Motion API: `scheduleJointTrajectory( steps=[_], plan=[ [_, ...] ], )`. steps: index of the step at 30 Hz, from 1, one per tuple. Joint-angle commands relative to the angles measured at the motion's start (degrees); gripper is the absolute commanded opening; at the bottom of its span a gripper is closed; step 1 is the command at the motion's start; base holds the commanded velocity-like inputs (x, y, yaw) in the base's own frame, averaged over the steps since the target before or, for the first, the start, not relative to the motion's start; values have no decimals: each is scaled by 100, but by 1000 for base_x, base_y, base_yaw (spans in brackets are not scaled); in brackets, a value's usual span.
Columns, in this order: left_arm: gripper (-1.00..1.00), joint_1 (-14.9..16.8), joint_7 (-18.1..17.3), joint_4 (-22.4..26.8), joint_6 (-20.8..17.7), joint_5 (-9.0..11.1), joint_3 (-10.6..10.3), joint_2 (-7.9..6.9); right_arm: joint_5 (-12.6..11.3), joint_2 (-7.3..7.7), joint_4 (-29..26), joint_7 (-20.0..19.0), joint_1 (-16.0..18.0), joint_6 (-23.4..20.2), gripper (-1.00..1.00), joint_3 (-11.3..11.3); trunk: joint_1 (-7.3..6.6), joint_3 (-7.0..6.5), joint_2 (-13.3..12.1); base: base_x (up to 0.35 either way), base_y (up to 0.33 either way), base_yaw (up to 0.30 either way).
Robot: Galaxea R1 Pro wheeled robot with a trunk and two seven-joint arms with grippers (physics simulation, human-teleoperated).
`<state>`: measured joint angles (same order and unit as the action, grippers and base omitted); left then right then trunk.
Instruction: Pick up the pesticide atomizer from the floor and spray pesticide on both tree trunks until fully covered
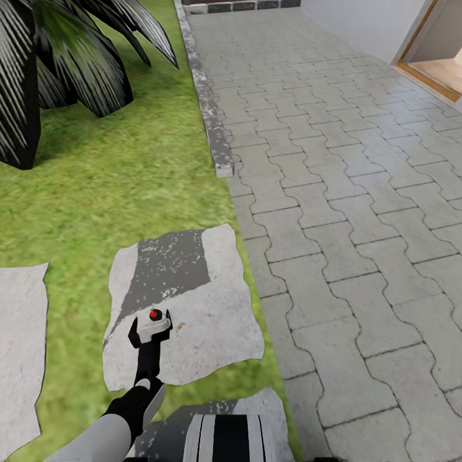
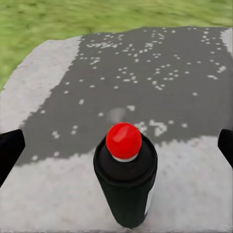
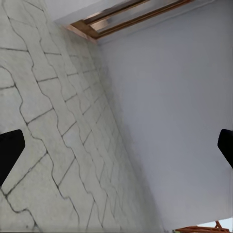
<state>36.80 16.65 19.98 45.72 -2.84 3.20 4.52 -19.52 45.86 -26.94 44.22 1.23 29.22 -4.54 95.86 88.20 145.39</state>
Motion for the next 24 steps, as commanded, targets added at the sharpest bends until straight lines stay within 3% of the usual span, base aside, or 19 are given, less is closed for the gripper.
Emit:
scheduleJointTrajectory(
  steps=[1, 12, 24],
  plan=[
    [100, 3, 0, -3, 18, -32, 32, 5, -44, 2, -5, -1, 0, 22, 100, 10, 1, 26, 3, 0, 0, 0],
    [100, 3, -4, 5, 25, -32, 32, 5, -43, 2, -11, -1, 0, 22, 100, 9, 30, 270, 18, 0, 0, 0],
    [100, 3, -4, 6, 17, -32, 23, 5, -43, 2, -10, 6, 0, 22, 100, 6, 30, 270, 18, 59, 0, 0]
  ],
)
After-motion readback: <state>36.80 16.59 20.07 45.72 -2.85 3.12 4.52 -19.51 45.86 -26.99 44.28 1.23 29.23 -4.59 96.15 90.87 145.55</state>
